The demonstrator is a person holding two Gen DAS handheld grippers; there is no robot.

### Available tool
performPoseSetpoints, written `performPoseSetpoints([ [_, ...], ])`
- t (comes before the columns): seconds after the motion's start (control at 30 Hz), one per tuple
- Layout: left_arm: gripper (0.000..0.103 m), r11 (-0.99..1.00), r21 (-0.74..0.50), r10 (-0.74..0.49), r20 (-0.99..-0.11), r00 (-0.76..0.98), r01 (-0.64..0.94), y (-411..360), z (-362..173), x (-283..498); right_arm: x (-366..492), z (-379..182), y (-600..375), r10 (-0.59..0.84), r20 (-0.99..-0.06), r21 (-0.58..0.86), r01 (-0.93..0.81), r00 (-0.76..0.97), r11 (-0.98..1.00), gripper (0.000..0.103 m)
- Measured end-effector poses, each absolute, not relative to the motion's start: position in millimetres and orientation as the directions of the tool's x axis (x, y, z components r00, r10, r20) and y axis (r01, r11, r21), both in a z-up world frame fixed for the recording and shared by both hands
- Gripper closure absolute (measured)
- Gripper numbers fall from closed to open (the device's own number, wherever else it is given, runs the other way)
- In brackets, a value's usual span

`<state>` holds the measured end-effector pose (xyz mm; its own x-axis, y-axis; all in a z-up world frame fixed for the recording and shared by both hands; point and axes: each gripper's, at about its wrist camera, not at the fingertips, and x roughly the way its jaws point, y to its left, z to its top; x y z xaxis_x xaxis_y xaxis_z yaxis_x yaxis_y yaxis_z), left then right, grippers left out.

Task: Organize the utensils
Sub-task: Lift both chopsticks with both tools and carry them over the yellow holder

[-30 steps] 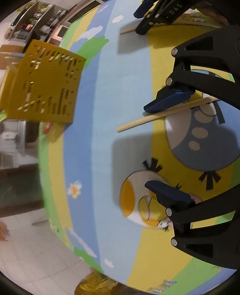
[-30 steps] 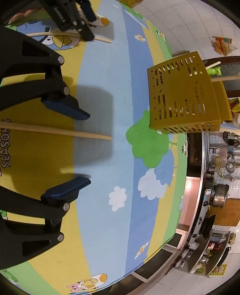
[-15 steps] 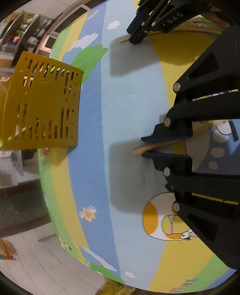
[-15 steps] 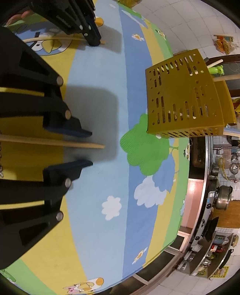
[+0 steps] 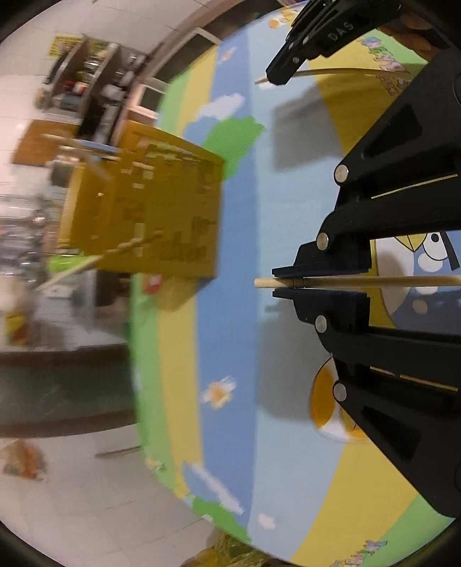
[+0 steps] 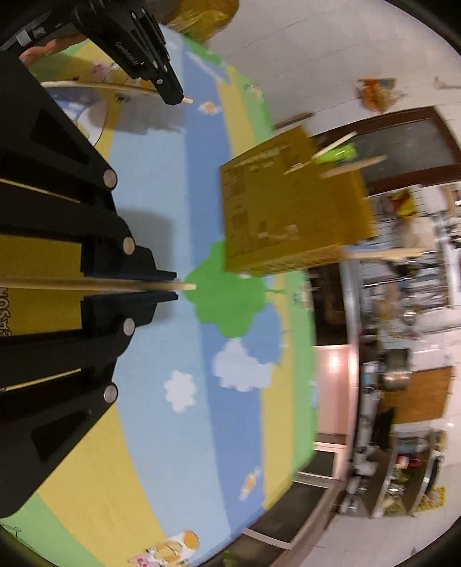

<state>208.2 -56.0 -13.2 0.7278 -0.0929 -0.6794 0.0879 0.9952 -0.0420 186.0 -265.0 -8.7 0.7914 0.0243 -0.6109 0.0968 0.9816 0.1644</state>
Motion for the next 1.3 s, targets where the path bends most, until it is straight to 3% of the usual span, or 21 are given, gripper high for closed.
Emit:
performPoseSetpoints([
  [0.37,0.098,0.993,-0.089,-0.113,-0.437,0.892,0.082,-31.1,50.9,146.3,110.8,64.8,-245.3,0.003,-0.280,0.117,0.031,0.960,0.993,0.097],
  [0.8,0.099,0.992,-0.094,-0.115,-0.314,0.943,0.090,-18.5,69.4,119.9,90.7,80.5,-242.9,-0.013,-0.183,0.089,0.029,0.983,0.996,0.097],
  [0.93,0.098,0.990,-0.089,-0.128,-0.266,0.956,0.108,-24.8,97.7,131.3,104.3,109.6,-244.2,-0.017,-0.127,0.072,0.026,0.992,0.997,0.097],
  [1.3,0.098,0.984,-0.096,-0.156,-0.030,0.987,0.152,-56.3,214.7,213.5,191.3,197.3,-255.4,-0.039,0.050,0.078,0.035,0.998,0.996,0.097],
])
